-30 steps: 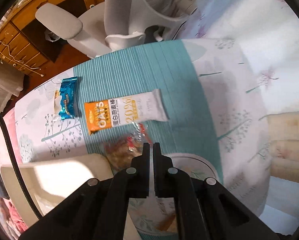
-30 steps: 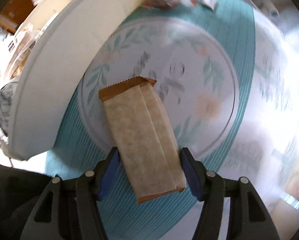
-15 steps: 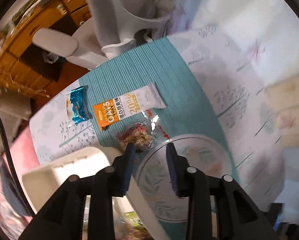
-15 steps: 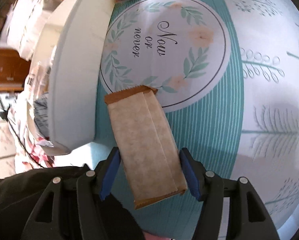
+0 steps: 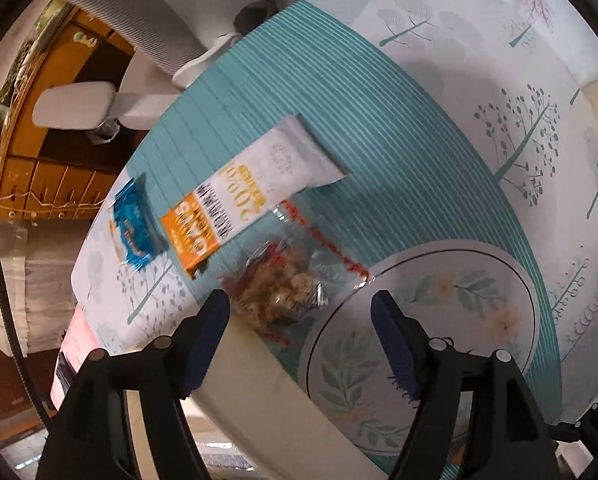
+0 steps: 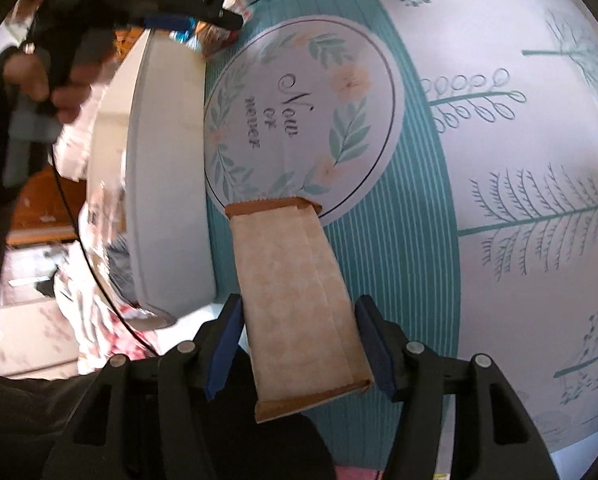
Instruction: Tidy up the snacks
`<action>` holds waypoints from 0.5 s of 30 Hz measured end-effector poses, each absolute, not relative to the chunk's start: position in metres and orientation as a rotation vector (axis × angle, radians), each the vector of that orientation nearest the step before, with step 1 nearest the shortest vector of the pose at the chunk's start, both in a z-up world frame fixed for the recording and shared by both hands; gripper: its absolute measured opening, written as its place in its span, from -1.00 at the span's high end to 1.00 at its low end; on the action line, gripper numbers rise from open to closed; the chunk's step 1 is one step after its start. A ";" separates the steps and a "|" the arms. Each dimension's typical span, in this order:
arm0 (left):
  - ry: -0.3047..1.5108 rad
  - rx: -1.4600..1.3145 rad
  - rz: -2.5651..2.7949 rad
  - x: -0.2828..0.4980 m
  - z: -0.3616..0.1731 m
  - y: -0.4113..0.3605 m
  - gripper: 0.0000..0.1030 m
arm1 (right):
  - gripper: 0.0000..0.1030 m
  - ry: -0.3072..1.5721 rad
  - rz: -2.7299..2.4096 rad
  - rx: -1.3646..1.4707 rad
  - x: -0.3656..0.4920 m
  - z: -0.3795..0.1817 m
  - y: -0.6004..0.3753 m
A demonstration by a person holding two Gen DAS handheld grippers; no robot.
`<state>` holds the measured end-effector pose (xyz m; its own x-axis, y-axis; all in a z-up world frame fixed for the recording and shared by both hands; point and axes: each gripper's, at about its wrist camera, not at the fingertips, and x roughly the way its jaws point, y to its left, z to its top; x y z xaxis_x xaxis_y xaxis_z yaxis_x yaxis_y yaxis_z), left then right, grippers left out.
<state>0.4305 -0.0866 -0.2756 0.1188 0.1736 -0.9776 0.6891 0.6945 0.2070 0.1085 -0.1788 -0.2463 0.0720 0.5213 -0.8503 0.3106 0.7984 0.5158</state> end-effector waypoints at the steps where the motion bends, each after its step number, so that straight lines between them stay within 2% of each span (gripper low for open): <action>1: 1.439 0.772 -0.439 0.432 -0.279 -0.089 -0.40 | -0.09 1.522 0.178 0.714 0.106 -0.246 -0.185; 10: 1.463 0.727 -0.396 0.452 -0.297 -0.086 -0.35 | -0.04 1.492 0.176 0.749 0.121 -0.238 -0.177; 12: 1.451 0.735 -0.377 0.455 -0.301 -0.082 -0.07 | -0.04 1.491 0.174 0.754 0.126 -0.239 -0.173; 13: 1.447 0.736 -0.365 0.457 -0.302 -0.079 0.00 | -0.04 1.490 0.171 0.754 0.126 -0.239 -0.172; 14: 1.438 0.717 -0.371 0.460 -0.302 -0.077 0.19 | -0.04 1.489 0.170 0.754 0.128 -0.239 -0.171; 15: 1.436 0.707 -0.371 0.461 -0.302 -0.075 0.20 | -0.04 1.488 0.169 0.755 0.128 -0.238 -0.171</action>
